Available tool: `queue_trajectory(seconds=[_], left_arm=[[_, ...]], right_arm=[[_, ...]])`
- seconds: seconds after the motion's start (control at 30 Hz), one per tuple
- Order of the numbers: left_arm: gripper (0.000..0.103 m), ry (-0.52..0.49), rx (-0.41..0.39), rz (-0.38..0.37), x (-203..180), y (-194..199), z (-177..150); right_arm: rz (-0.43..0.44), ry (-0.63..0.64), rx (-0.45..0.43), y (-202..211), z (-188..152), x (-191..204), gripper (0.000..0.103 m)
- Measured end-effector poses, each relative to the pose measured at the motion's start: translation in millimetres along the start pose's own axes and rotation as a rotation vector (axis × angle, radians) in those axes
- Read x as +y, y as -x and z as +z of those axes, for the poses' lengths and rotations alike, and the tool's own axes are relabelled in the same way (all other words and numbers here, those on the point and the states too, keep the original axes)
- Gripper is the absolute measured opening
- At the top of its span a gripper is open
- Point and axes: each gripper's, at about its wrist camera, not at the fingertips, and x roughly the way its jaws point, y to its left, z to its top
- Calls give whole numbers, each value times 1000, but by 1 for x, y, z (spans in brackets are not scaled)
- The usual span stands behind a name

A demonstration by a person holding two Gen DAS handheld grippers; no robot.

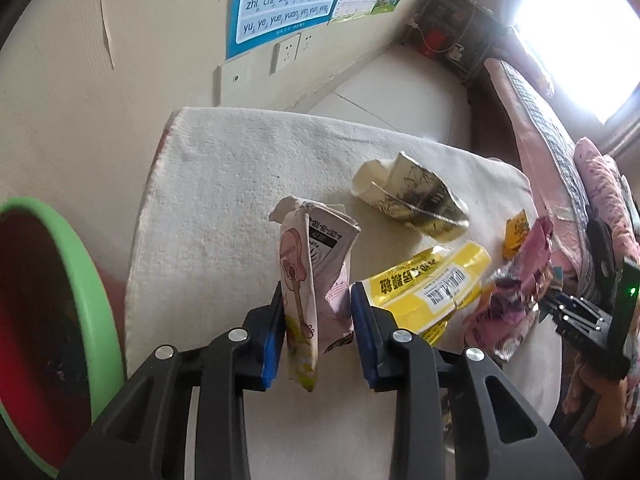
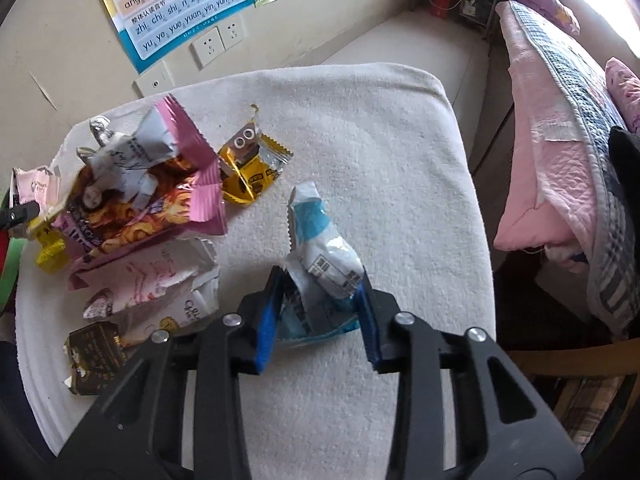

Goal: Collect trash
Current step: 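Carry the pink packet and blue-white wrapper over the red bucket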

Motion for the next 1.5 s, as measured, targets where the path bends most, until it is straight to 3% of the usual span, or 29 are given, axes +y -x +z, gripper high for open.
queue_trajectory(seconds=[0.33,0.9,1.13,1.5], left_arm=[[29,-41,-71,12,-8,40,-19],[29,-50,-141,-13,-7,109,-68],[29,-47,-161,8,10,128,-81],[29,63,-224,50,71,156,-84]], right_arm=[[4,-26,-79,50,-6,4,34],[78,30,-181,112,-26,51,34],[137,76,-213,123,-20,94,34],[269,220,-236,131,-3,210,34]])
